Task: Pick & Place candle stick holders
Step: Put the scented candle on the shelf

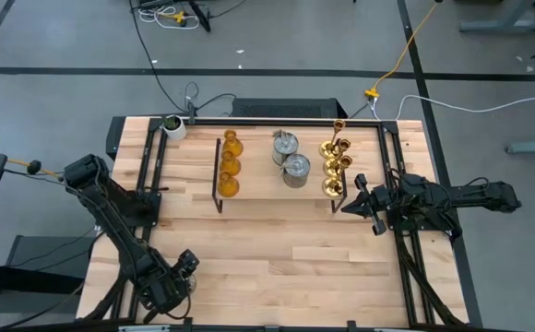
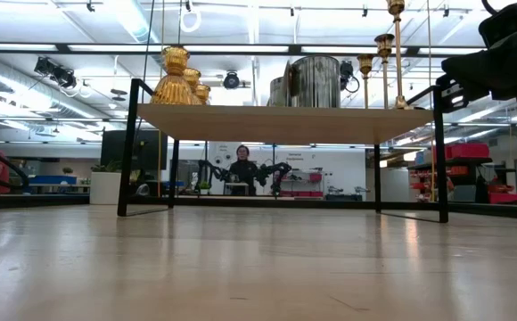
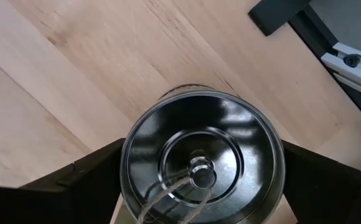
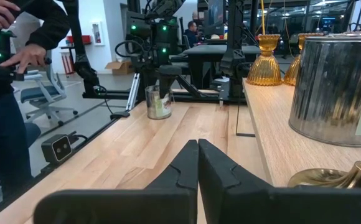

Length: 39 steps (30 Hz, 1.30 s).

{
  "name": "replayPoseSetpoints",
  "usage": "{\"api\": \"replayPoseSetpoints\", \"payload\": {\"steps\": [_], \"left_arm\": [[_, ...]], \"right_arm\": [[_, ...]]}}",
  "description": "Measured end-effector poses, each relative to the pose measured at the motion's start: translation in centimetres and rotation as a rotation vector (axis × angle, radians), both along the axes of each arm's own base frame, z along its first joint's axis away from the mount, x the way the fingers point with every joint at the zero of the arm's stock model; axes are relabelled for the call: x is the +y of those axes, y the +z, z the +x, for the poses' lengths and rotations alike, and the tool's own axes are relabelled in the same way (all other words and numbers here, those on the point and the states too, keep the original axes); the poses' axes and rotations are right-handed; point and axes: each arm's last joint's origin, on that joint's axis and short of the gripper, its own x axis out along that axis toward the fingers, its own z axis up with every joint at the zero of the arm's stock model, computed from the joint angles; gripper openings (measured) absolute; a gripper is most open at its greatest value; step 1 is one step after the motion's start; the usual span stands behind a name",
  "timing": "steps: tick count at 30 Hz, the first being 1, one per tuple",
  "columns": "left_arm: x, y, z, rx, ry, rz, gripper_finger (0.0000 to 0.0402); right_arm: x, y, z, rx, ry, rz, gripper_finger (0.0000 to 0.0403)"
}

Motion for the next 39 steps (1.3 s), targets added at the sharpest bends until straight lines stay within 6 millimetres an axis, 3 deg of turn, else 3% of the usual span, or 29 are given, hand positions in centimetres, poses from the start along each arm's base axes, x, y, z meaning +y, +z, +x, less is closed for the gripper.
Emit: {"api": "replayPoseSetpoints", "payload": {"steps": [8,19,39], "left_arm": [[0.4,0.4,-0.1,-0.008,0.016,0.005,0.0367],[3.0,4.4,0.6,0.012,0.11,-0.002,0.0366],[9.0,12.8,6.3,-0.039,0.4,-0.149,0.0366]], "right_arm": [[0.0,0.0,0.0,0.0,0.0,0.0,0.0013],[0.0,0.0,0.0,0.001,0.0,0.0,0.0013],[0.0,0.0,0.0,0.0,0.001,0.0,0.0013]]}}
